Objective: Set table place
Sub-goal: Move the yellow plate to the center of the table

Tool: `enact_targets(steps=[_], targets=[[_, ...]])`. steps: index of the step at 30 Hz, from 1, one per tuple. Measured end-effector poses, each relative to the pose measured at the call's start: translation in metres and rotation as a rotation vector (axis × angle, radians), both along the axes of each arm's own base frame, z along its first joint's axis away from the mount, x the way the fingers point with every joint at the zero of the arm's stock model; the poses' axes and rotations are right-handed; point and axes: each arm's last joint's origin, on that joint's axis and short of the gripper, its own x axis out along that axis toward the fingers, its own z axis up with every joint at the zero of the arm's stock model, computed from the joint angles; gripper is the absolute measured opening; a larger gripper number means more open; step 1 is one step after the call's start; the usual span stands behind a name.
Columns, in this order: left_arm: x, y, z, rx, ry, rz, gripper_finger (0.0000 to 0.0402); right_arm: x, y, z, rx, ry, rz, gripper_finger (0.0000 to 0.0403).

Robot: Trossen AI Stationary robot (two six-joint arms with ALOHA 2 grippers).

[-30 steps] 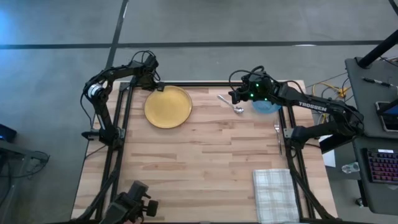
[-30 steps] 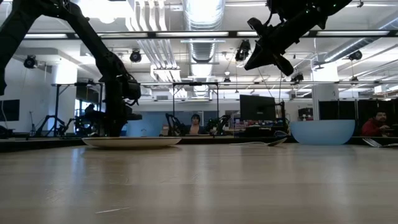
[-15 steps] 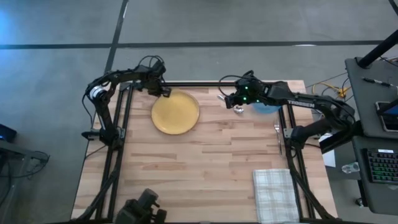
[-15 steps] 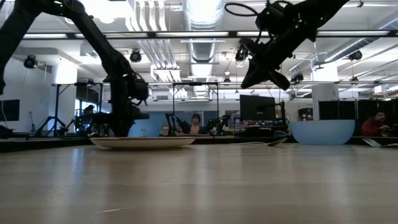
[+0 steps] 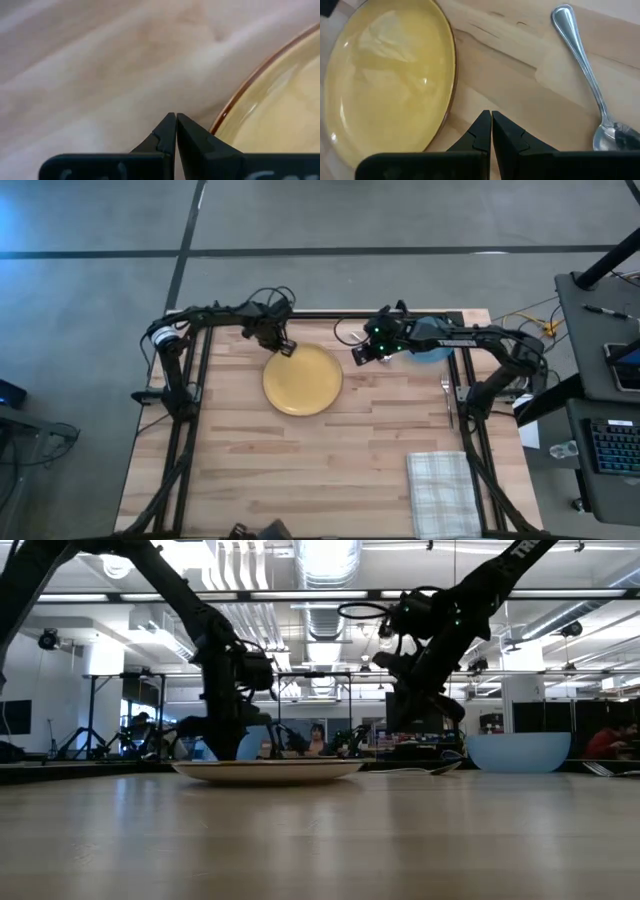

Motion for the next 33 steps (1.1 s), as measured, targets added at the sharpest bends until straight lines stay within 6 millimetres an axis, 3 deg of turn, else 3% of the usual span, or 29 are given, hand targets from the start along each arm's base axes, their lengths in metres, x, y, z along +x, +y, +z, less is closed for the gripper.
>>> enact_targets(steps=[10, 18, 25, 33], targets=[[0.034, -0.049, 0.000, -0.016, -0.013, -0.106, 0.0000, 0.005, -0.001, -0.024, 0.015, 0.081, 0.044, 0.0008], [0.048, -0.078, 0.000, -0.040, -0.024, -0.118, 0.0000, 0.010, 0.018, -0.032, 0.033, 0.157, 0.137, 0.0008], [0.056, -0.096, 0.001, -0.051, -0.029, -0.149, 0.0000, 0.015, 0.034, -0.034, 0.004, 0.197, 0.170, 0.0008], [0.058, -0.103, 0.000, -0.054, -0.029, -0.142, 0.0000, 0.009, 0.037, -0.048, 0.005, 0.278, 0.169, 0.0008]])
